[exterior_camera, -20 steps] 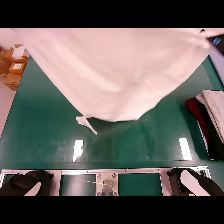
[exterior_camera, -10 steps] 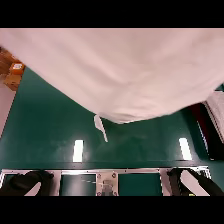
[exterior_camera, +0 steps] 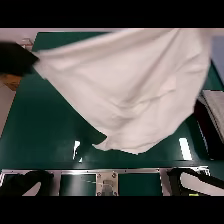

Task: Fold the shirts.

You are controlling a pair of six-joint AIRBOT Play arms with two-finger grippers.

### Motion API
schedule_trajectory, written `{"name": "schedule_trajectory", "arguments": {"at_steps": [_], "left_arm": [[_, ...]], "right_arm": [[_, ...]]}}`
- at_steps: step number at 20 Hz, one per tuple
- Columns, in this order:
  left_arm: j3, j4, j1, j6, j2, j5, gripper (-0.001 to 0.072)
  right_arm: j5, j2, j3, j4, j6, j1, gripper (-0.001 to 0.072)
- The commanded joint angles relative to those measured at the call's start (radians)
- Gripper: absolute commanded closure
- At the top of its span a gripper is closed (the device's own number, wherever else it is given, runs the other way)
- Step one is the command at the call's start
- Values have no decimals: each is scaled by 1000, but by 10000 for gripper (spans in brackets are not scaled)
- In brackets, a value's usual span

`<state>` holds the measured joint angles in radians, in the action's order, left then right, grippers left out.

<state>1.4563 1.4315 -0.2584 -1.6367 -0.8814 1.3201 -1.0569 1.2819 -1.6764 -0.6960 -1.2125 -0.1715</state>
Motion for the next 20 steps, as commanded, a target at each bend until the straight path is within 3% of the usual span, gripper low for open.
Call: {"name": "schedule_trajectory", "arguments": {"at_steps": [1,4,5,6,7,9,11,13,17,20], "left_arm": [[-357,43,100,6,-145,-195,684],[-430,-105,282,129,-371,-280,684],[-430,-165,323,188,-446,-292,683],[-430,-225,348,256,-512,-303,684],[-430,-270,357,303,-565,-308,683],[-427,-288,357,338,-649,-311,684],[-415,-286,360,345,-685,-312,683],[-385,-281,362,372,-687,-306,683],[-275,-285,362,381,-687,-233,683],[-205,-288,362,381,-686,-172,683]], "right_arm": [[20,257,60,-41,-19,127,694],[20,465,60,-37,-71,159,691],[20,506,60,-37,-81,159,552],[20,528,60,-37,-107,148,335],[18,531,60,-38,-138,126,282],[-45,505,46,-38,-178,53,284],[-181,446,54,-41,-187,-51,359],[-304,360,124,-69,-203,-142,359],[-331,47,555,-282,-280,-241,358],[-322,-195,905,-370,-391,-248,273]]}}
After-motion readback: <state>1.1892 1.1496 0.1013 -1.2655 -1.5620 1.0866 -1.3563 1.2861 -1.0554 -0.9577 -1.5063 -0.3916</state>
